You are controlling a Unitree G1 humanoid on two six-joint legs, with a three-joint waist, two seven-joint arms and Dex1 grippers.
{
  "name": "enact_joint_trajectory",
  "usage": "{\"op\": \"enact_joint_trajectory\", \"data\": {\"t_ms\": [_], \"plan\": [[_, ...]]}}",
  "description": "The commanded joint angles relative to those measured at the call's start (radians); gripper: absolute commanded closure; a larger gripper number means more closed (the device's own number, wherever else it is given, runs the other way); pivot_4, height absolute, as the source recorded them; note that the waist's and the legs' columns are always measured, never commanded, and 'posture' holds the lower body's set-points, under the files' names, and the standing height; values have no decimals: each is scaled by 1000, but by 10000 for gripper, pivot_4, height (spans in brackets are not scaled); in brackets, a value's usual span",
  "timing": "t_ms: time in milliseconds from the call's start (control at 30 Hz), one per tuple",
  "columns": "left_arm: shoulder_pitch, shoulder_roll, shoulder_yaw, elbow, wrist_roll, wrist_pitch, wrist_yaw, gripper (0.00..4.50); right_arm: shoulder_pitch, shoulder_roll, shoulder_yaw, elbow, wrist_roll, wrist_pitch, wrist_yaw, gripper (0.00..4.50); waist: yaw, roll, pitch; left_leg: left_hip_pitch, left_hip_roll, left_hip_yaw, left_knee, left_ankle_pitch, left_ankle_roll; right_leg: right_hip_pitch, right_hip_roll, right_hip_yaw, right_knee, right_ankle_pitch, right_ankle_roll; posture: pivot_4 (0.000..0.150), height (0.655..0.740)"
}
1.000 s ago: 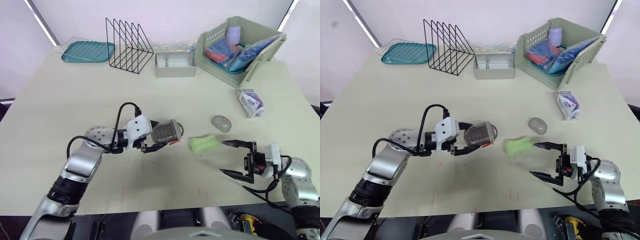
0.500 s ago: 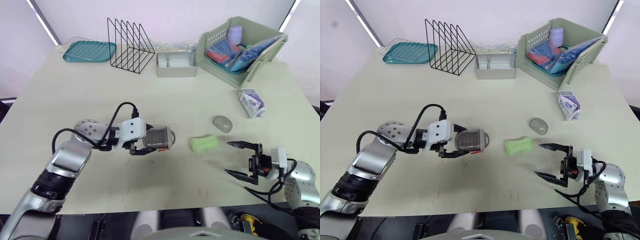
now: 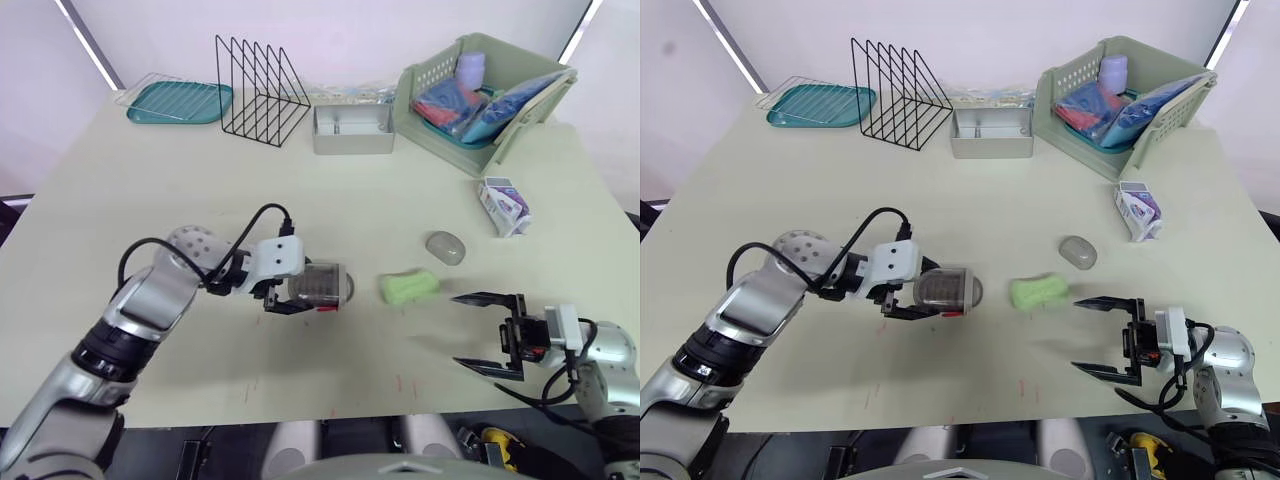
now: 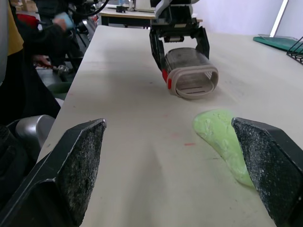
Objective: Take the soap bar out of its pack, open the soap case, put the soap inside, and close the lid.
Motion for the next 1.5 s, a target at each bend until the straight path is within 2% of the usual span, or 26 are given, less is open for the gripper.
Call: {"op": "enact_joint_trajectory", "data": {"t_ms": [33, 267, 467, 567, 967, 1133, 1433, 1467, 1500], "plan": [[-56, -16, -26, -24, 26, 41, -2, 10567, 1, 4, -7, -11, 5, -20, 4, 426, -1, 0, 0, 0, 0, 0, 0, 0, 0, 0, 0, 0, 0, 0, 0, 1500, 7400], [-124, -11, -103, -29, 82, 115, -23, 10567, -3, 16, -11, -1, -7, -22, -19, 426, -5, 0, 0, 0, 0, 0, 0, 0, 0, 0, 0, 0, 0, 0, 0, 1500, 7400], [-155, -28, -114, -28, 86, 140, -31, 10567, -5, 22, -4, -1, -17, -21, -31, 426, -4, 0, 0, 0, 0, 0, 0, 0, 0, 0, 0, 0, 0, 0, 0, 1500, 7400], [-148, -4, -106, -30, 81, 133, -50, 10567, -7, 25, 0, -6, -22, -17, -38, 426, -4, 0, 0, 0, 0, 0, 1, 0, 0, 0, 0, 0, 0, 0, 0, 1500, 7400], [-20, 117, 28, 55, 50, -55, -57, 10567, -33, 22, 8, 5, -30, -1, -54, 426, -8, 0, 0, 1, 1, 0, 0, 0, 0, 0, 1, 0, 1, 0, 0, 1500, 7400], [21, 112, 64, 110, 37, -145, -50, 10567, -41, 19, 11, 15, -32, 1, -51, 426, -7, 0, 0, 1, 1, 0, 0, 0, 0, 0, 1, 0, 1, 0, 0, 1500, 7400], [40, 119, 77, 159, 40, -197, -59, 10567, -48, 18, 16, 21, -41, 5, -50, 426, -8, 0, 0, 1, 1, 0, 0, 0, 0, 0, 1, 0, 1, 0, 0, 1500, 7400], [38, 119, 81, 162, 35, -198, -62, 2264, -48, 17, 16, 22, -42, 5, -50, 0, -9, 0, 0, 1, 1, 0, 0, 0, 0, 0, 1, 0, 1, 0, 0, 1500, 7400], [39, 122, 87, 161, 27, -197, -69, 2264, -49, 17, 17, 24, -44, 5, -50, 0, -9, 0, 0, 1, 1, 0, 0, 0, 0, 0, 1, 0, 1, 0, 0, 1500, 7400]]}}
